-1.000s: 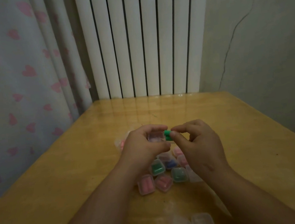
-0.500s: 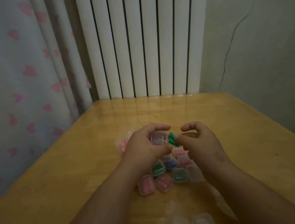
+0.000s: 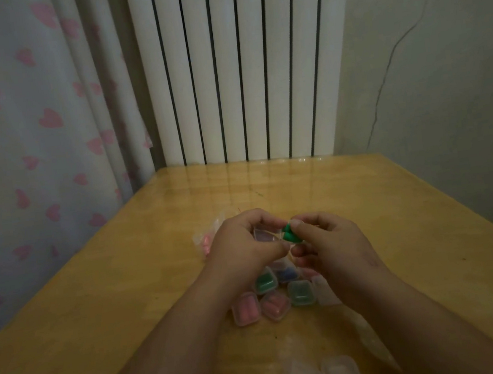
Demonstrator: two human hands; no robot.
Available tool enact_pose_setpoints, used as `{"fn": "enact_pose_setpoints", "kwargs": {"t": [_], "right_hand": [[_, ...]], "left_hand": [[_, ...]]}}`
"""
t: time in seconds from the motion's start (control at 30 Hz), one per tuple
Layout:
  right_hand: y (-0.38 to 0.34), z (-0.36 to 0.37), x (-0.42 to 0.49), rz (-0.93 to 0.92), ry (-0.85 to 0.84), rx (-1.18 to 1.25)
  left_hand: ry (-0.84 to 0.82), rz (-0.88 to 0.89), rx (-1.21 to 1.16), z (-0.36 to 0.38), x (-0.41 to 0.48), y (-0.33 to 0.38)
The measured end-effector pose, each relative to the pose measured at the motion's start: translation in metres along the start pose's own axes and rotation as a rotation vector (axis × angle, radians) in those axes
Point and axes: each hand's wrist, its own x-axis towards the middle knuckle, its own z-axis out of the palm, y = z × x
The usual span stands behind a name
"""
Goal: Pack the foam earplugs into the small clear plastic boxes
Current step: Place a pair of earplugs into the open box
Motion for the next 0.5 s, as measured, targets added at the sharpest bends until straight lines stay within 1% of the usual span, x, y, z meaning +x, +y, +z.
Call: {"fn": "enact_pose_setpoints", "kwargs": {"t": [0.2, 0.27, 0.33, 0.43, 0.5], "right_hand": [[0.0036, 0.0, 0.0037, 0.049, -0.001, 0.07], [0.0046, -0.0009, 0.0051, 0.048, 0.02, 0.044], [0.0035, -0.002, 0.005, 0.031, 0.049, 0.015], [-0.0009, -0.0037, 0.0031, -0.011, 0.097, -0.027], [-0.0021, -0.004, 0.0023, -0.037, 0.124, -0.071]], "left_hand": [[-0.011, -0.031, 0.025, -0.0004, -0.0008, 0.0008], [-0.031, -0.02, -0.015, -0.0011, -0.002, 0.0015], [-0.053, -0.032, -0.144, -0.0011, -0.0028, 0.0024], [-0.057, -0.175, -0.498, -0.0013, -0.0003, 0.0073], [-0.076, -0.21, -0.638, -0.0018, 0.003, 0.0054]]}}
